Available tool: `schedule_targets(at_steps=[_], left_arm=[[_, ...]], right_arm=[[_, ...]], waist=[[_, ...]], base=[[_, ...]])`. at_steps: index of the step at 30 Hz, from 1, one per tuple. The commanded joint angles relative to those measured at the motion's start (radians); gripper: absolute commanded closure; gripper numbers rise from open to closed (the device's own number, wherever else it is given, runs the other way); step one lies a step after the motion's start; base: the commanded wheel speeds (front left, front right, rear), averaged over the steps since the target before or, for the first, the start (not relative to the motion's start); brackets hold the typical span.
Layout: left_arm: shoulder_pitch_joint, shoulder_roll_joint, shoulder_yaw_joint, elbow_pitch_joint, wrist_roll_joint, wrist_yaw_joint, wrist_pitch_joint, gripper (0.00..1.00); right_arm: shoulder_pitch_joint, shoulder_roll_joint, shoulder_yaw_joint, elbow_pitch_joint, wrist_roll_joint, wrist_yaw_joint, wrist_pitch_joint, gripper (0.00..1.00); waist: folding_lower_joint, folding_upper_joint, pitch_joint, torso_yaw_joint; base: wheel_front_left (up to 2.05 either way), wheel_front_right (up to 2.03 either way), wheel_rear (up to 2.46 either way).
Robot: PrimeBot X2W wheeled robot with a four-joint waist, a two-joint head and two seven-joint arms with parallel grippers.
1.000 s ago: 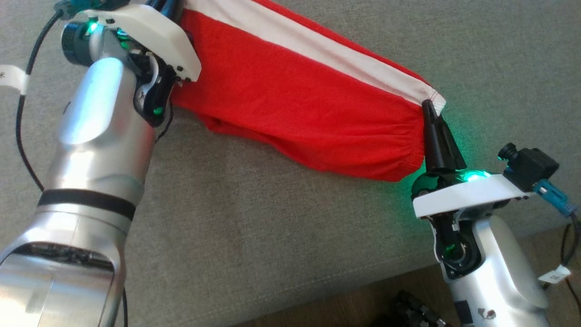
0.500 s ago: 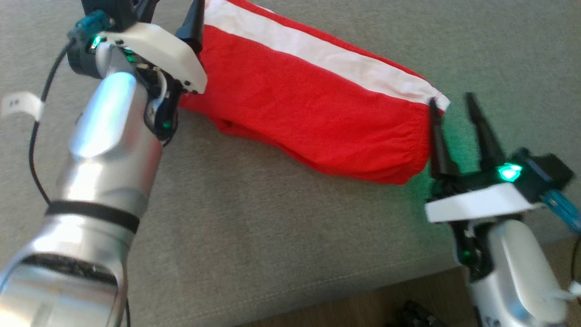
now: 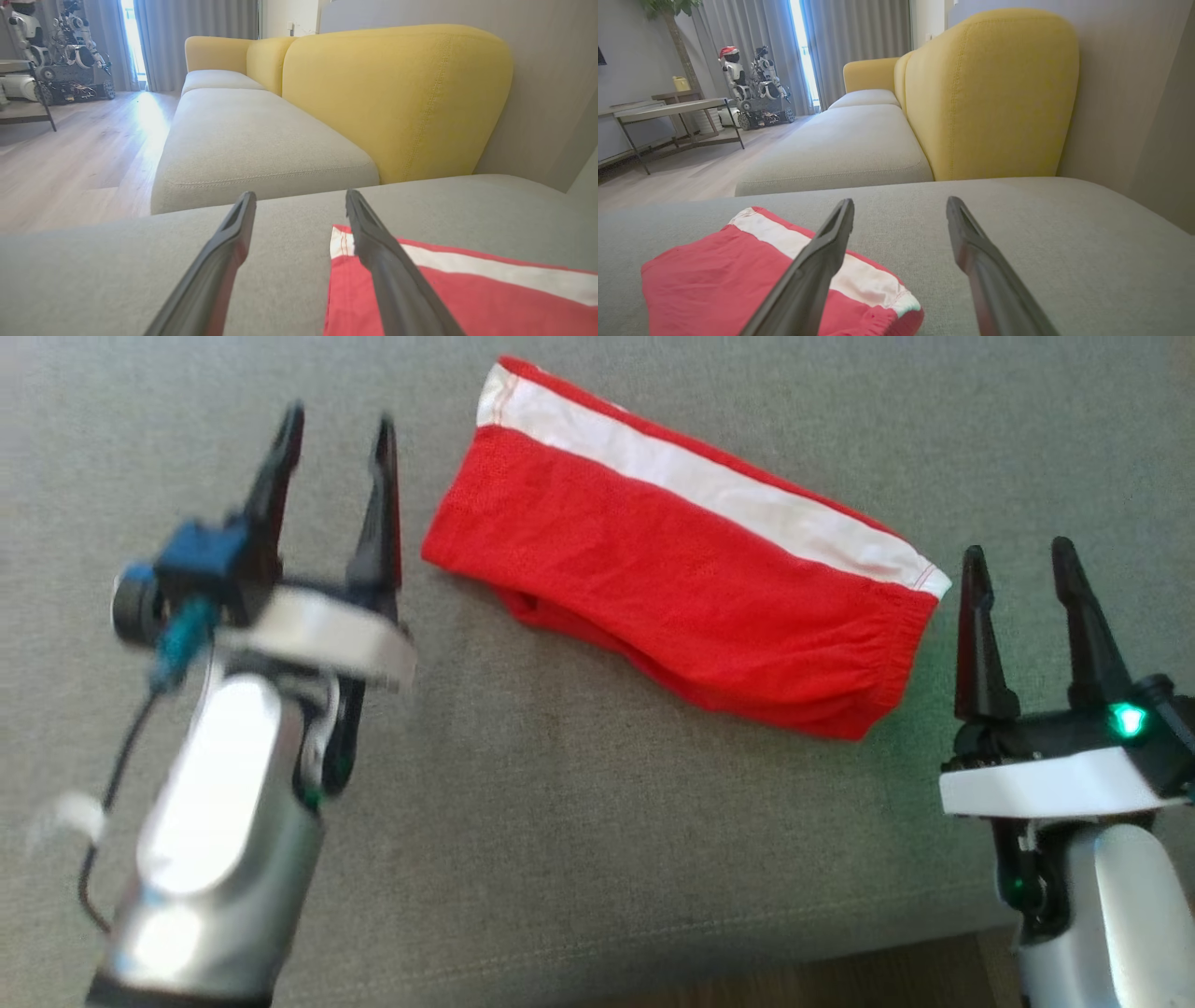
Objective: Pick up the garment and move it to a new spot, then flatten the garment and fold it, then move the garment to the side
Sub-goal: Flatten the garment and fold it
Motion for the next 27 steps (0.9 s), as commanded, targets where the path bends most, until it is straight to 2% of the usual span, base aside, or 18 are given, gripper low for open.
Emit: schedule_targets(at_steps=[1, 13, 18, 27], left_arm=[[0.000, 0.037, 0.041, -0.044, 0.014, 0.010, -0.005, 0.00], [0.278, 0.063, 0.086, -0.140, 0.029, 0.090, -0.005, 0.00], [0.347, 0.071, 0.089, -0.167, 0.024, 0.099, -0.005, 0.00], [0.358, 0.078, 0.076, -0.183, 0.023, 0.104, 0.009, 0.00]], right_arm=[[0.019, -0.005, 0.014, -0.039, -0.013, 0.004, 0.007, 0.00], [0.128, -0.005, 0.010, -0.047, -0.031, 0.004, 0.035, 0.00], [0.150, -0.005, 0.010, -0.048, -0.027, 0.004, 0.042, 0.00], [0.148, -0.005, 0.006, -0.055, -0.025, 0.004, 0.052, 0.00]], waist=[[0.0000, 0.0000, -0.021, 0.008], [0.0000, 0.0000, -0.122, 0.006], [0.0000, 0.0000, -0.141, 0.007], [0.0000, 0.0000, -0.133, 0.010]], base=[[0.00, 0.00, 0.00], [0.00, 0.00, 0.00], [0.00, 0.00, 0.00], [0.00, 0.00, 0.00]])
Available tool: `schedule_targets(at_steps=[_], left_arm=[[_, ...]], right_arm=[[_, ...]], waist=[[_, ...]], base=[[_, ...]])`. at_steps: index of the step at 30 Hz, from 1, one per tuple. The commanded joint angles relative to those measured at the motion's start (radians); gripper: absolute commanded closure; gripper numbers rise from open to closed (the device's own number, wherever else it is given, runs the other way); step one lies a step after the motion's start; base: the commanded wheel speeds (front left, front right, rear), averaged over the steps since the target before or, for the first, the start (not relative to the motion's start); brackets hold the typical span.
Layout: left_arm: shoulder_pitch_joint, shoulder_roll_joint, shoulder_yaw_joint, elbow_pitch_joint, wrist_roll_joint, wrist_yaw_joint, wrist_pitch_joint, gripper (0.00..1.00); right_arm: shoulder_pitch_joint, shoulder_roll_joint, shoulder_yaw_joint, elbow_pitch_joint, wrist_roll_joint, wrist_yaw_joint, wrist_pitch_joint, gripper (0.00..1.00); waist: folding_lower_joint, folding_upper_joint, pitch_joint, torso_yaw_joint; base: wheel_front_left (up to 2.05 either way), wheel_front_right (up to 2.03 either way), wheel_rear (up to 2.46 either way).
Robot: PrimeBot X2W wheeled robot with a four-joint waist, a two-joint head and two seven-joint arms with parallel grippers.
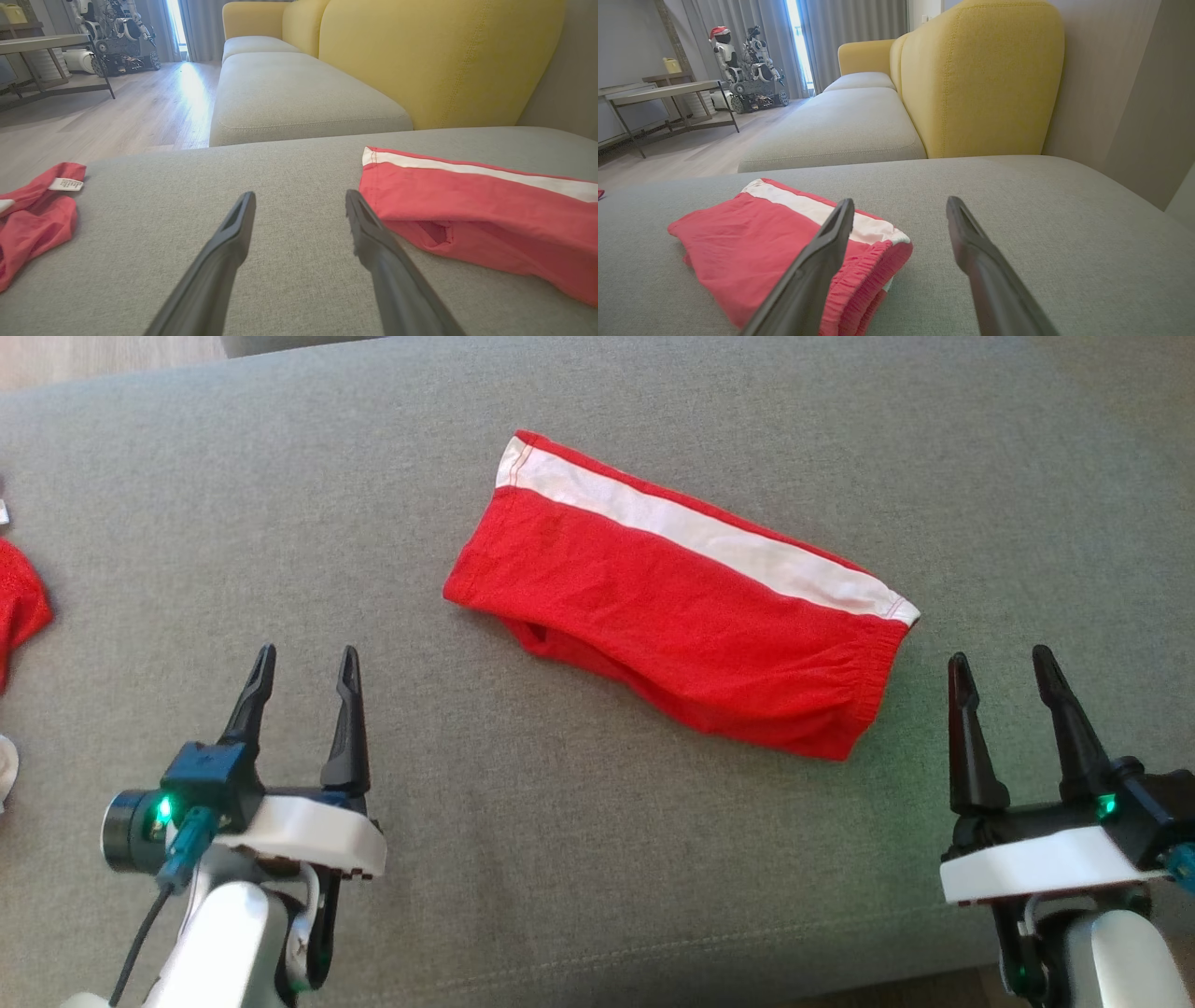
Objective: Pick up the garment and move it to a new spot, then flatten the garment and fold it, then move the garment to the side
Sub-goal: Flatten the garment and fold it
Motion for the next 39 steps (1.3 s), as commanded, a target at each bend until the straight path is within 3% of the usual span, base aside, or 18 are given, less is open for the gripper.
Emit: schedule_targets(at_steps=[1, 11, 17, 24, 28, 39], left_arm=[[-0.033, 0.027, 0.029, -0.038, -0.003, 0.008, 0.000, 0.00], [-0.063, 0.033, 0.013, -0.044, -0.007, -0.006, 0.014, 0.00], [-0.198, 0.037, -0.034, -0.028, -0.014, -0.087, 0.062, 0.00], [-0.406, 0.021, -0.095, 0.200, -0.041, -0.198, 0.203, 0.00], [-0.476, 0.016, -0.117, 0.332, -0.054, -0.239, 0.273, 0.00], [-0.586, -0.001, -0.147, 0.545, -0.094, -0.282, 0.385, 0.00]], right_arm=[[-0.015, -0.005, 0.019, -0.036, 0.004, 0.004, 0.002, 0.00], [-0.024, -0.005, 0.026, -0.034, 0.015, 0.004, 0.002, 0.00], [-0.049, -0.005, 0.032, -0.040, 0.024, 0.004, -0.003, 0.00], [-0.106, -0.005, 0.070, -0.020, 0.043, 0.004, -0.019, 0.00], [-0.119, -0.005, 0.081, -0.001, 0.058, 0.004, -0.031, 0.00], [-0.143, -0.005, 0.092, 0.045, 0.093, 0.004, -0.057, 0.00]], waist=[[0.0000, 0.0000, 0.001, 0.000], [0.0000, 0.0000, 0.013, -0.003], [0.0000, 0.0000, 0.058, -0.010], [0.0000, 0.0000, 0.110, -0.062], [0.0000, 0.0000, 0.126, -0.083], [0.0000, 0.0000, 0.142, -0.108]], base=[[0.00, 0.00, 0.00], [0.00, 0.00, 0.00], [0.00, 0.00, 0.00], [0.00, 0.00, 0.00], [0.00, 0.00, 0.00], [0.00, 0.00, 0.00]])
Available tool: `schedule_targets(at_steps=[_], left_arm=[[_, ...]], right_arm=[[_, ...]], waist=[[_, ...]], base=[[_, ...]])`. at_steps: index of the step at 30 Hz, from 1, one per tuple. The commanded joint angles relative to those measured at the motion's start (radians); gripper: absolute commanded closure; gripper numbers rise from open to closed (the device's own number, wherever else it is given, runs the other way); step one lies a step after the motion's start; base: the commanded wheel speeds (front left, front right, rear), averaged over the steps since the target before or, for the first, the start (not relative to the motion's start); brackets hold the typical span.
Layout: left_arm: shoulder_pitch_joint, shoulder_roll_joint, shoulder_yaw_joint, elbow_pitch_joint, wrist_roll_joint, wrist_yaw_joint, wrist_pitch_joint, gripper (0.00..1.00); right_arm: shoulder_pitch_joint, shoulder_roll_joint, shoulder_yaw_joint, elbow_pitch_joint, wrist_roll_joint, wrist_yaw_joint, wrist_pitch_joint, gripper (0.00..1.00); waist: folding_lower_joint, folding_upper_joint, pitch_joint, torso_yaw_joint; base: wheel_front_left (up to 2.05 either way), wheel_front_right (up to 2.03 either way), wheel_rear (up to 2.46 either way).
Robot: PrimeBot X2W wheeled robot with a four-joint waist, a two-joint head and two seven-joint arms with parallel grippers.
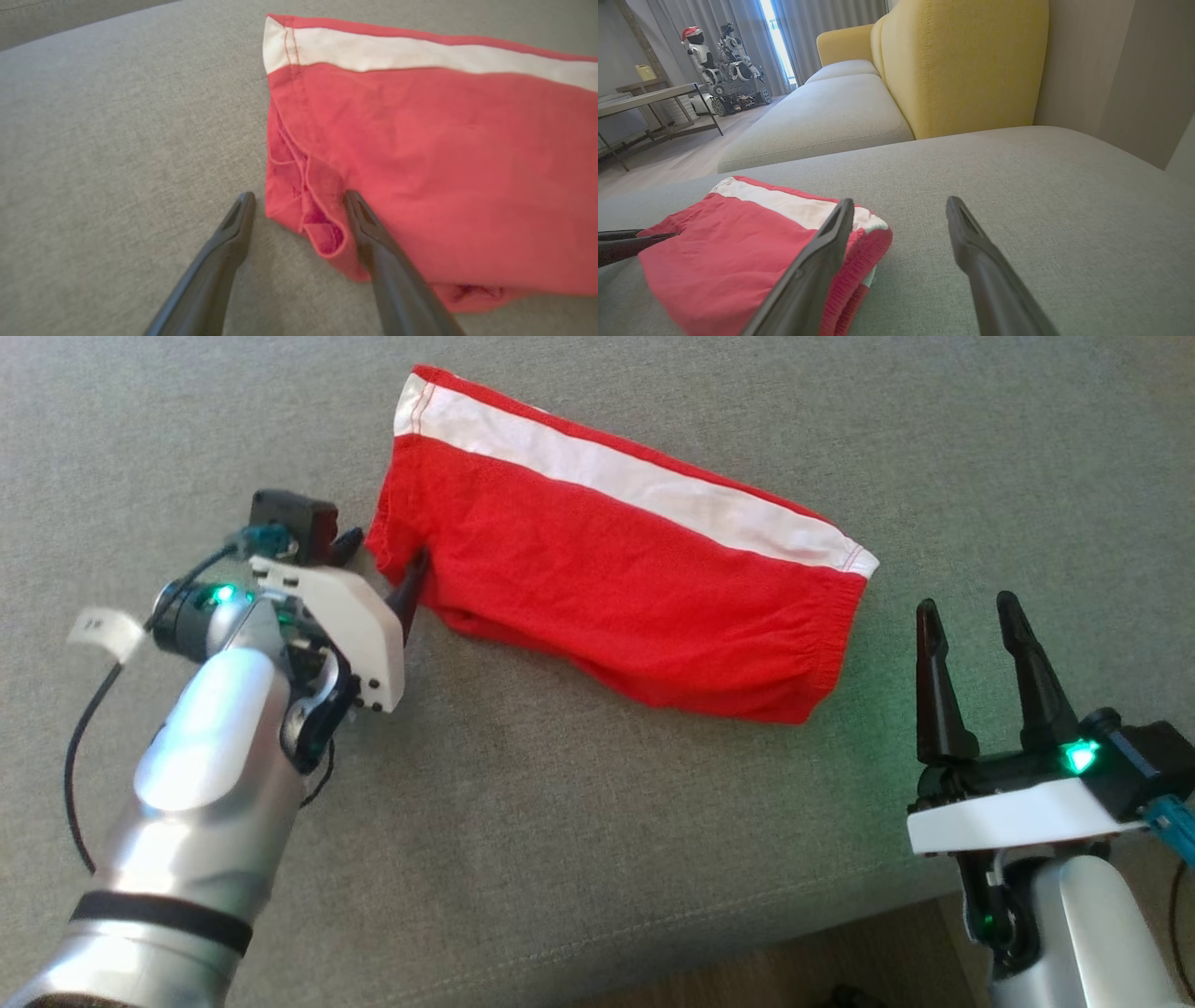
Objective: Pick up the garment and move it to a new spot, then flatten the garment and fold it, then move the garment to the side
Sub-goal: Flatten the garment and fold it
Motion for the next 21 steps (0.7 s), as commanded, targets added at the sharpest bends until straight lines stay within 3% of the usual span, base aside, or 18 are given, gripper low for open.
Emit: schedule_targets(at_steps=[1, 2, 3, 14, 21], left_arm=[[-0.040, 0.014, 0.009, 0.000, -0.007, -0.010, 0.026, 0.00], [-0.044, 0.012, 0.004, 0.004, -0.009, -0.013, 0.034, 0.55], [-0.049, 0.010, 0.000, 0.006, -0.012, -0.015, 0.038, 1.00], [-0.027, 0.004, 0.009, -0.011, -0.042, 0.009, 0.033, 1.00], [0.117, 0.017, 0.102, -0.116, -0.122, 0.083, -0.046, 1.00]], right_arm=[[-0.033, -0.005, 0.027, -0.023, 0.007, 0.004, -0.013, 0.00], [-0.035, -0.005, 0.029, -0.021, 0.007, 0.004, -0.014, 0.00], [-0.037, -0.005, 0.029, -0.020, 0.008, 0.004, -0.015, 0.00], [-0.026, -0.005, 0.016, -0.010, 0.010, 0.004, -0.012, 0.00], [-0.006, -0.005, 0.001, -0.021, 0.006, 0.004, 0.010, 0.00]], waist=[[0.0000, 0.0000, -0.001, 0.000], [0.0000, 0.0000, -0.001, 0.000], [0.0000, 0.0000, -0.002, 0.001], [0.0000, 0.0000, -0.013, 0.024], [0.0000, 0.0000, -0.031, 0.078]], base=[[0.00, 0.00, 0.00], [0.00, 0.00, 0.00], [0.00, 0.00, 0.00], [0.00, 0.00, 0.00], [0.00, 0.00, 0.00]])
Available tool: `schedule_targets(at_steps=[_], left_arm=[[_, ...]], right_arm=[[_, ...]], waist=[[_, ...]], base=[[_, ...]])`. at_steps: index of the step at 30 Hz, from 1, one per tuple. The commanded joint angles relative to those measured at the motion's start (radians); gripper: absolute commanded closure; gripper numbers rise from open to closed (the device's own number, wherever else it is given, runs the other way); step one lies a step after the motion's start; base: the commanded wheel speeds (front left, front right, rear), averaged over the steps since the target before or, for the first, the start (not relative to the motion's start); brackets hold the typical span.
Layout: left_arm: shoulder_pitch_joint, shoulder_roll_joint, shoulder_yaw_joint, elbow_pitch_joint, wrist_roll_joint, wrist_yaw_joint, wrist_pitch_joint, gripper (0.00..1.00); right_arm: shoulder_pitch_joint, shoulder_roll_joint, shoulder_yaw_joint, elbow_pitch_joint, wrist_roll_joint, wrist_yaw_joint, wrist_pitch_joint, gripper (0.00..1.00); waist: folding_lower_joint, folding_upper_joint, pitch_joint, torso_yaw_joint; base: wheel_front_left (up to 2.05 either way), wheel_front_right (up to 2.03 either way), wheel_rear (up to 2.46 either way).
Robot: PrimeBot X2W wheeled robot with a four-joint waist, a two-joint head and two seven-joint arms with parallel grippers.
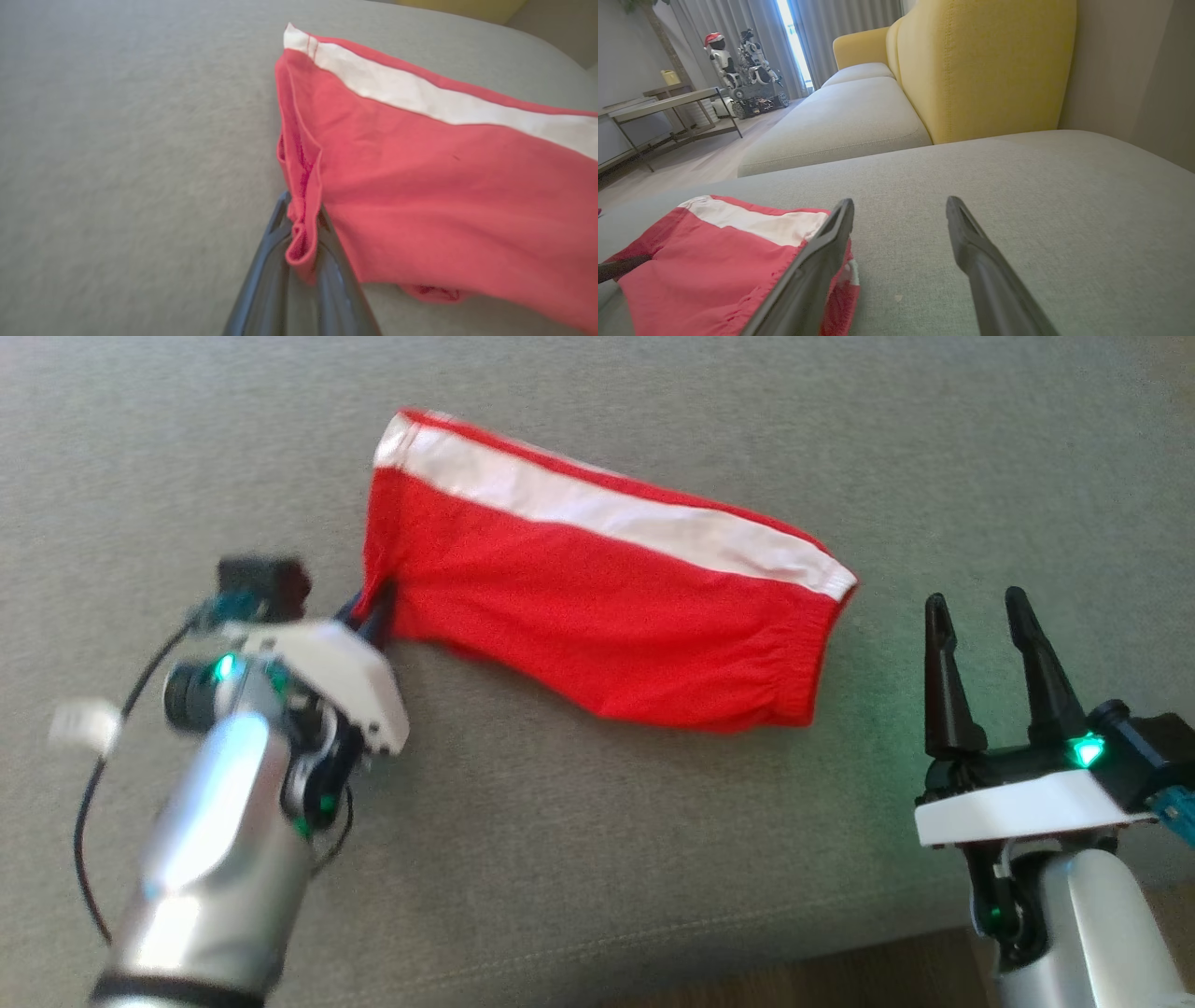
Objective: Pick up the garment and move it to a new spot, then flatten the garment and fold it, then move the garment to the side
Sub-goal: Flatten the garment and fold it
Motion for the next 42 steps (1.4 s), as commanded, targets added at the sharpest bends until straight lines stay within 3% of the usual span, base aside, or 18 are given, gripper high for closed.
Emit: schedule_targets(at_steps=[1, 10, 15, 17, 23, 30, 42], left_arm=[[0.026, 0.039, 0.053, -0.050, -0.011, 0.021, -0.019, 1.00], [0.332, 0.028, 0.086, -0.328, -0.062, 0.113, -0.055, 1.00], [0.404, 0.017, 0.073, -0.427, -0.081, 0.127, -0.031, 1.00], [0.411, 0.017, 0.067, -0.440, -0.081, 0.130, -0.024, 0.00], [0.411, 0.010, 0.084, -0.461, -0.084, 0.134, -0.077, 0.00], [0.376, 0.008, 0.132, -0.480, -0.007, 0.160, -0.306, 0.00], [0.425, 0.056, 0.156, -0.559, 0.191, 0.179, -0.347, 0.00]], right_arm=[[0.009, -0.005, 0.014, -0.037, -0.001, 0.004, 0.005, 0.00], [0.034, -0.005, -0.027, -0.072, -0.023, 0.004, 0.057, 0.00], [0.045, -0.005, -0.043, -0.095, -0.033, 0.004, 0.080, 0.00], [0.048, -0.005, -0.044, -0.100, -0.033, 0.004, 0.087, 0.00], [0.059, -0.005, -0.040, -0.110, -0.035, 0.004, 0.098, 0.00], [0.066, -0.005, -0.035, -0.128, -0.080, 0.004, 0.105, 0.00], [0.081, -0.005, -0.043, -0.138, -0.091, 0.004, 0.125, 0.00]], waist=[[0.0000, 0.0000, -0.011, 0.021], [0.0000, 0.0000, -0.046, 0.103], [0.0000, 0.0000, -0.057, 0.121], [0.0000, 0.0000, -0.062, 0.120], [0.0000, 0.0000, -0.081, 0.108], [0.0000, 0.0000, -0.114, 0.123], [0.0000, 0.0000, -0.161, 0.152]], base=[[0.00, 0.00, 0.00], [0.00, 0.00, 0.00], [0.00, 0.00, 0.00], [0.00, 0.00, 0.00], [0.00, 0.00, 0.00], [0.00, 0.00, 0.00], [0.00, 0.00, 0.00]])
